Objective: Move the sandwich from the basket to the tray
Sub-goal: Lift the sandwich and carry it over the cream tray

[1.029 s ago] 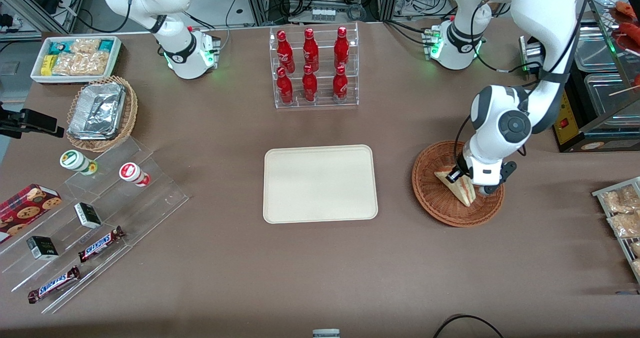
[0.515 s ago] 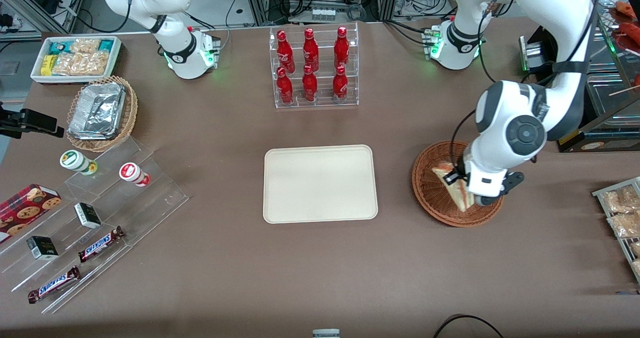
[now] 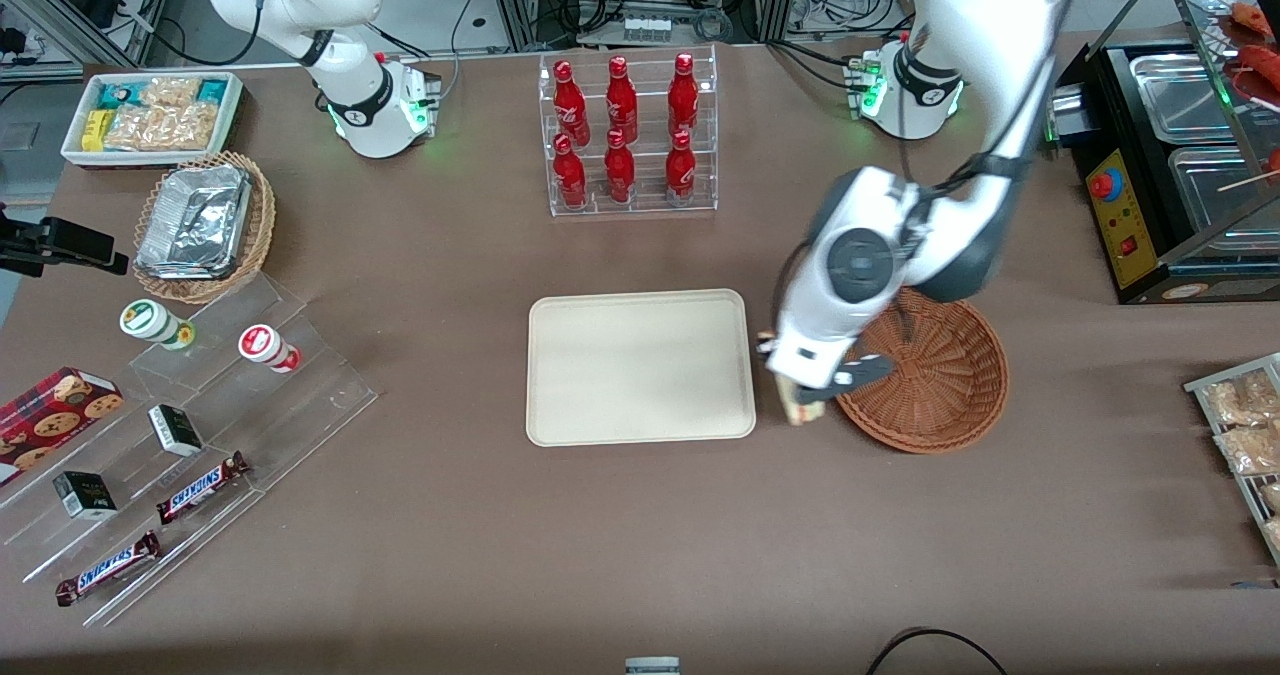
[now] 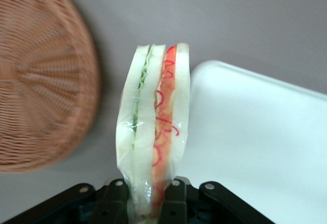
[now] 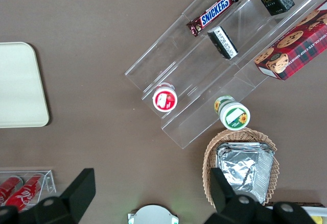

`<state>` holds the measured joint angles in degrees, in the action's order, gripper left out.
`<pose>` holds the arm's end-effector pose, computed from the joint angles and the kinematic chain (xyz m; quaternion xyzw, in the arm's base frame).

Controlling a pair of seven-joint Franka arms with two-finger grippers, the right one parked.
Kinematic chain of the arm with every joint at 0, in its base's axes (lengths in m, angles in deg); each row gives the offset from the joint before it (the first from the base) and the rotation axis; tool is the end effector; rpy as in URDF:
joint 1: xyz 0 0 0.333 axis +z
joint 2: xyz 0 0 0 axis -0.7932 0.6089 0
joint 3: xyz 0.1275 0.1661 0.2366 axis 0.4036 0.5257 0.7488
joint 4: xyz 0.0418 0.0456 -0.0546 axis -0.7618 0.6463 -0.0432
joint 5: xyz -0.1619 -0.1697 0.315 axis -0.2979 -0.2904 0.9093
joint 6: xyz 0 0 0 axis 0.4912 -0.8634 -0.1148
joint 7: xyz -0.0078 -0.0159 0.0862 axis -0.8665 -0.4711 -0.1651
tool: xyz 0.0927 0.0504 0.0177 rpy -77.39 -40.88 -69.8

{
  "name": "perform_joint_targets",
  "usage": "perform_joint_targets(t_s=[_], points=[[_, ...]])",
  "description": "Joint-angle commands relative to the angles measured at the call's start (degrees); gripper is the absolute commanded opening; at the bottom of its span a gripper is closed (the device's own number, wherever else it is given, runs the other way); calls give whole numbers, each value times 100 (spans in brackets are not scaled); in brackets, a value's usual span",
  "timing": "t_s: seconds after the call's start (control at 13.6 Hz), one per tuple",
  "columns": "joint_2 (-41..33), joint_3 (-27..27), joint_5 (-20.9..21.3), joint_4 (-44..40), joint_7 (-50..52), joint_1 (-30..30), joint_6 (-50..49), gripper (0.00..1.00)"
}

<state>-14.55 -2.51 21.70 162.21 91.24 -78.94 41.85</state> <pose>0.5595 -0.3507 0.3222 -0.9869 -0.1517 0.0534 0.0107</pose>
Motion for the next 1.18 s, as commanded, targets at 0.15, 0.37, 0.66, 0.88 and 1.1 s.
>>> perform_joint_targets(t_s=[0.15,0.37,0.66,0.88,1.1], points=[[1081,80,-17,-1067,674,-904,229,0],[1486,80,-8,-1559,991,-1299,246,0],[1874,97,45,-1965,1343,-1608,413,0],[1918,115,141,-1974,1502,-1688,501,0],[1962,132,273,-2026,1581,-1688,554,0]])
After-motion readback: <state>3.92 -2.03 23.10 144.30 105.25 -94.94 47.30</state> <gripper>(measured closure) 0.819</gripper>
